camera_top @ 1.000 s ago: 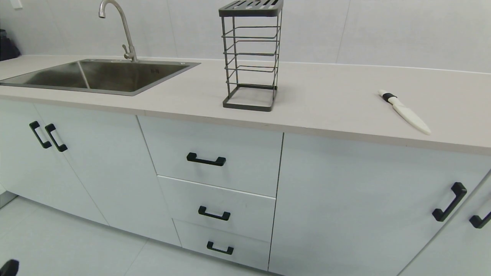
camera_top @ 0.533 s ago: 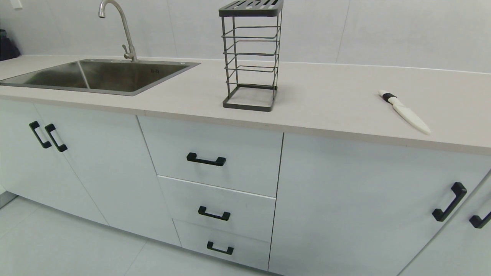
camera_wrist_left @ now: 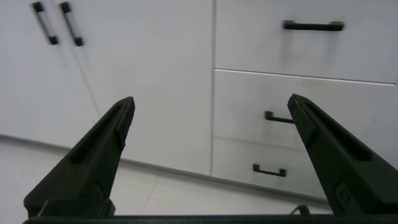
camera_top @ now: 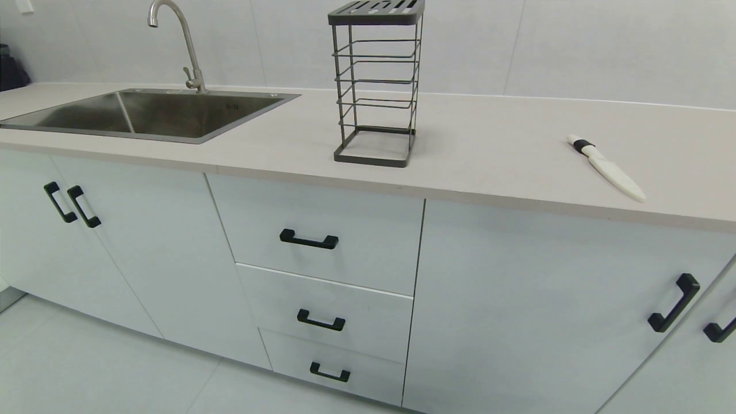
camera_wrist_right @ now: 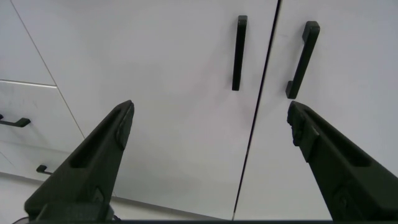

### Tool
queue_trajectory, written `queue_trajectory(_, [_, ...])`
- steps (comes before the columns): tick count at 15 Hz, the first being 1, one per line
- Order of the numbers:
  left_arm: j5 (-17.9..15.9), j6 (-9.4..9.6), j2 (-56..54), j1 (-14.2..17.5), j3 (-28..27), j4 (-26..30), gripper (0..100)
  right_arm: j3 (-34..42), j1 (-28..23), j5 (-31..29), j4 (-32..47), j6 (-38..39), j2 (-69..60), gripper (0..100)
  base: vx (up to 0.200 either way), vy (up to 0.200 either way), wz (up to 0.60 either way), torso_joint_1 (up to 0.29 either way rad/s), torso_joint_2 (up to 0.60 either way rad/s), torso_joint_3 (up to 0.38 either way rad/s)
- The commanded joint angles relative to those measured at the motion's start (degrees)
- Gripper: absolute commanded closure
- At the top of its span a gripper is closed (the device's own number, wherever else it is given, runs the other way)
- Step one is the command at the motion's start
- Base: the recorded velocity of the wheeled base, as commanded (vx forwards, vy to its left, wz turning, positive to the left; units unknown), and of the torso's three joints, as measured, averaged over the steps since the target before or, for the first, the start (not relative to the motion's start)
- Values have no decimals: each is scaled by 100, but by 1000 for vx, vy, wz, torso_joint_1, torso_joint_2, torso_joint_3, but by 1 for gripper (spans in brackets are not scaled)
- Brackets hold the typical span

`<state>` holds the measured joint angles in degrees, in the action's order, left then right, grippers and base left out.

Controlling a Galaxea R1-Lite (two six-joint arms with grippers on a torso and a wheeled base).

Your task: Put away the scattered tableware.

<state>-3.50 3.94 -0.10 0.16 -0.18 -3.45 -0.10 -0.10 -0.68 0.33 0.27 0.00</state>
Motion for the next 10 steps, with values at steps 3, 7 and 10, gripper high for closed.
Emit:
queue_trajectory(3, [139,-7,10,-7,-8,11,0,1,1,-2,2,8,9,0,0,0,0,0,0,0])
queue_trajectory(7, [499,-148,10,-7,1,29,0,1,1,16,2,17,9,0,0,0,0,0,0,0])
queue_trajectory(10, [420,-464,10,-7,1,2,0,1,1,-2,2,35,9,0,0,0,0,0,0,0])
